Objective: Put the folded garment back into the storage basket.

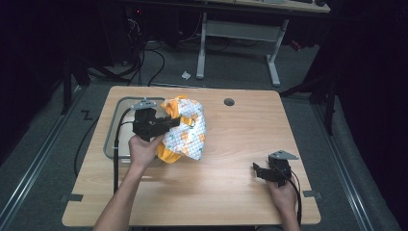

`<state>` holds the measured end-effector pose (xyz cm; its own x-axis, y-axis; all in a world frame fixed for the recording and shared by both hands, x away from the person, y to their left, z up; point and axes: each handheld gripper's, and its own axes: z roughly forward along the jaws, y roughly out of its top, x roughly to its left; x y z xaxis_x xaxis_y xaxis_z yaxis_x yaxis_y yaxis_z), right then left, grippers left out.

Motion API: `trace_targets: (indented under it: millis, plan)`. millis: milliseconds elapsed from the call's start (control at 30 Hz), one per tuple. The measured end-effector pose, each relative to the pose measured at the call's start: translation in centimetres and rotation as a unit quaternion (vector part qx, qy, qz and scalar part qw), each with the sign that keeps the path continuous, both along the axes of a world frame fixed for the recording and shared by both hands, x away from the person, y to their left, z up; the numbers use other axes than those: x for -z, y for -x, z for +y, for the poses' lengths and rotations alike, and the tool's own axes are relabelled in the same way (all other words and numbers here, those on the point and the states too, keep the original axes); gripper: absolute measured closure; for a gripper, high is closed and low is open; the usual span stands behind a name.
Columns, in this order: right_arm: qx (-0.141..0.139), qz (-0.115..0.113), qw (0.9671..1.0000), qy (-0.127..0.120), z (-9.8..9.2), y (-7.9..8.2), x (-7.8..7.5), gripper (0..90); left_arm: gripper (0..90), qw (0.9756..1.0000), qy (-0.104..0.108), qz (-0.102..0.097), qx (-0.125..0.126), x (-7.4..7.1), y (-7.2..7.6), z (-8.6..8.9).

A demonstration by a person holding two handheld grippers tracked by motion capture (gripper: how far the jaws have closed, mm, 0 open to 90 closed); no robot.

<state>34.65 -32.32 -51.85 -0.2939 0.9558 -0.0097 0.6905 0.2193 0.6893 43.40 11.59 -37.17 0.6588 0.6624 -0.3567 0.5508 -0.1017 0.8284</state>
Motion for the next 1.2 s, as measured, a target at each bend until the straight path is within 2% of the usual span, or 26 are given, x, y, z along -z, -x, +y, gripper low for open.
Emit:
trace_targets:
  millis: [400,800,1200]
  plan:
    - [0.000,0.000,1.0000,0.000,0.0,0.0,0.0,27.3,74.9,0.9995,0.003,0.001,-0.030,-0.4,-0.2,2.9]
    - [0.000,0.000,1.0000,0.000,0.0,0.0,0.0,27.3,74.9,0.9985,-0.014,-0.006,-0.053,-1.4,-0.5,5.1]
    - [0.000,0.000,1.0000,0.000,0.0,0.0,0.0,27.4,74.9,0.9968,-0.025,0.008,-0.075,-1.0,-1.0,7.1]
